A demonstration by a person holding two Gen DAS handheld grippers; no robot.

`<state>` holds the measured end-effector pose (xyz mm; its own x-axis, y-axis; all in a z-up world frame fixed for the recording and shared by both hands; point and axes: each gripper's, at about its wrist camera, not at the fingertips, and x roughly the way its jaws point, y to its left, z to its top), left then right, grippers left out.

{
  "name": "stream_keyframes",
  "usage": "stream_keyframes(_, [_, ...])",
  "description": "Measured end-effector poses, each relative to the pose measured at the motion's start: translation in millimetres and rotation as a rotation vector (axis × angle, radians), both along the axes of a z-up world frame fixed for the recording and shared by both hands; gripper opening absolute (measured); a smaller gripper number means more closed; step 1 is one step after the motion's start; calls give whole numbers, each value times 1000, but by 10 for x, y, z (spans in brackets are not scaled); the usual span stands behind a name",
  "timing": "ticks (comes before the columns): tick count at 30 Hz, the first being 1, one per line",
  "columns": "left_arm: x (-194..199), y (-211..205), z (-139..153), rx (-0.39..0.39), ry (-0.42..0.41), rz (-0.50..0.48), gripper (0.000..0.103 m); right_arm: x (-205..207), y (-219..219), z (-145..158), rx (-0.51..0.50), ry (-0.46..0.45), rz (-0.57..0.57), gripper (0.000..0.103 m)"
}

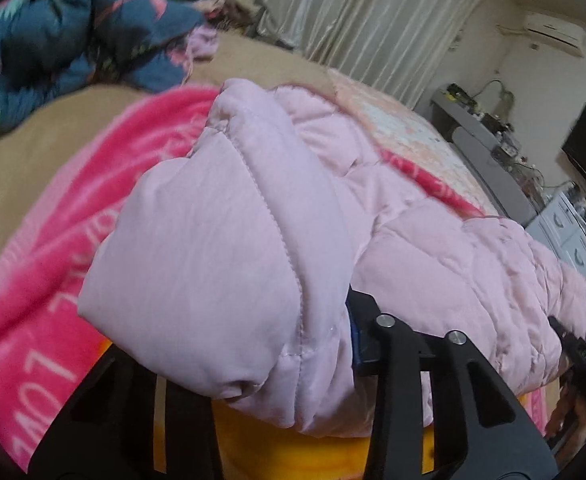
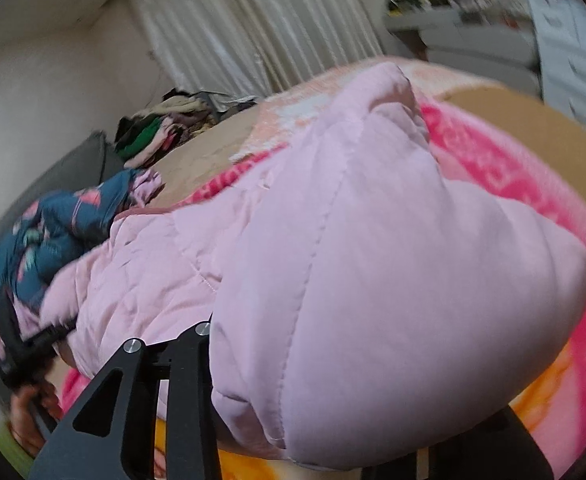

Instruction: Fold large clothes

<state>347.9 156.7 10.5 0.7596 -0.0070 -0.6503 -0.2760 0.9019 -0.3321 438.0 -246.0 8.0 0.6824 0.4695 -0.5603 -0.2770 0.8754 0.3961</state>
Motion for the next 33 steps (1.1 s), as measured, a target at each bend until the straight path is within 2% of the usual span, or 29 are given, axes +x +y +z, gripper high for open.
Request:
stream_keyframes(6, [-400,-146,312,50,-55,-44,28,-536,44,363,-88,-107,77,32])
stream_keyframes(13, [-1037,-279,424,54,-69,-77,28,-1149,-99,493,-110,-152,113,31])
stream_keyframes(23, [-1666,-381,308,78,-46,-84,29,-1870,-249,357,-132,-142,126,31])
stream_keyframes(33, [-1917,-504,106,138,-2,-85,31,-2103,-361,88,-119,-97,78,32])
